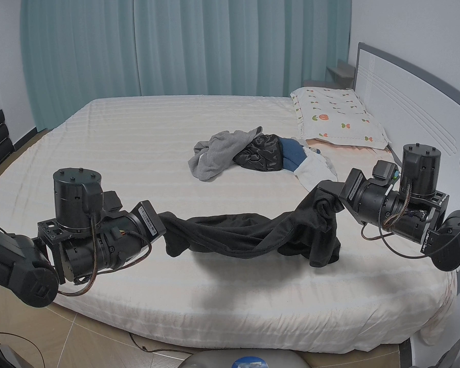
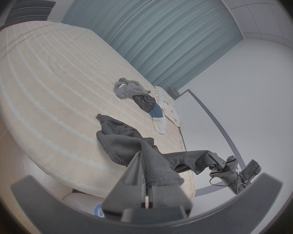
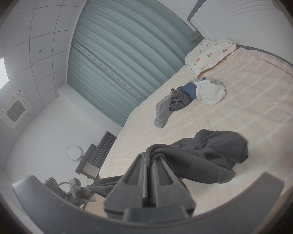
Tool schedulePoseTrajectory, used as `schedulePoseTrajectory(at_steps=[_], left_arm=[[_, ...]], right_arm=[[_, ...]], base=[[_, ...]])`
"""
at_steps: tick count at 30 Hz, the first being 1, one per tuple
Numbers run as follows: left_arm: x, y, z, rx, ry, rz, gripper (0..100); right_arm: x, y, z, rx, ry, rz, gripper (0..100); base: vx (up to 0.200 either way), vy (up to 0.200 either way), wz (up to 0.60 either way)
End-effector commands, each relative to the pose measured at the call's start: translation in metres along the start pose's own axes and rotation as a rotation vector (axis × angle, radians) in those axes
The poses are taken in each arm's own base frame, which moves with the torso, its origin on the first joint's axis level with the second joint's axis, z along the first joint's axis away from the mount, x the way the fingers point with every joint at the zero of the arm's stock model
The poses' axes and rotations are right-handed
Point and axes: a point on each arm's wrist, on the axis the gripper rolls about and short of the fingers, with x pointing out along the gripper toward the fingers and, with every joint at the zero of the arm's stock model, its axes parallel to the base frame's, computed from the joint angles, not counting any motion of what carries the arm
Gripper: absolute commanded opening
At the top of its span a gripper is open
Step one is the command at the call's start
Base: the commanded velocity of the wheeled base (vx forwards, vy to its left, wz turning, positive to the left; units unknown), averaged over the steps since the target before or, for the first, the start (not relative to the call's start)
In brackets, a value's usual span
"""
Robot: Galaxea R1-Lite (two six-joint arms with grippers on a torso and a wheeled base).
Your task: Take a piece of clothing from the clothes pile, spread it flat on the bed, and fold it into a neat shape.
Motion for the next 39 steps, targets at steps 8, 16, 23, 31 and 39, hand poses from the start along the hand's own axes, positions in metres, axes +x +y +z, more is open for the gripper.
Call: schedulePoseTrajectory(at_steps=[8, 16, 23, 31, 39], left_arm=[[-0.012, -0.006, 0.005, 0.002, -0.029, -0.025, 0], [-0.016, -0.007, 0.007, 0.001, -0.043, -0.034, 0], [-0.016, -0.006, 0.009, -0.001, -0.050, -0.030, 0], [-0.018, -0.007, 0.010, 0.000, -0.058, -0.034, 0], [-0.019, -0.008, 0.011, 0.001, -0.065, -0.038, 0]], right_arm=[[0.001, 0.009, 0.002, -0.045, -0.045, 0.024, 0], [0.001, 0.014, 0.005, -0.054, -0.065, 0.044, 0], [-0.001, 0.015, 0.007, -0.054, -0.071, 0.049, 0], [-0.001, 0.017, 0.009, -0.057, -0.085, 0.061, 0], [-0.002, 0.019, 0.010, -0.058, -0.097, 0.075, 0]], base=[[0.000, 0.200, 0.00], [0.000, 0.200, 0.00], [0.000, 0.200, 0.00], [0.000, 0.200, 0.00], [0.000, 0.200, 0.00]])
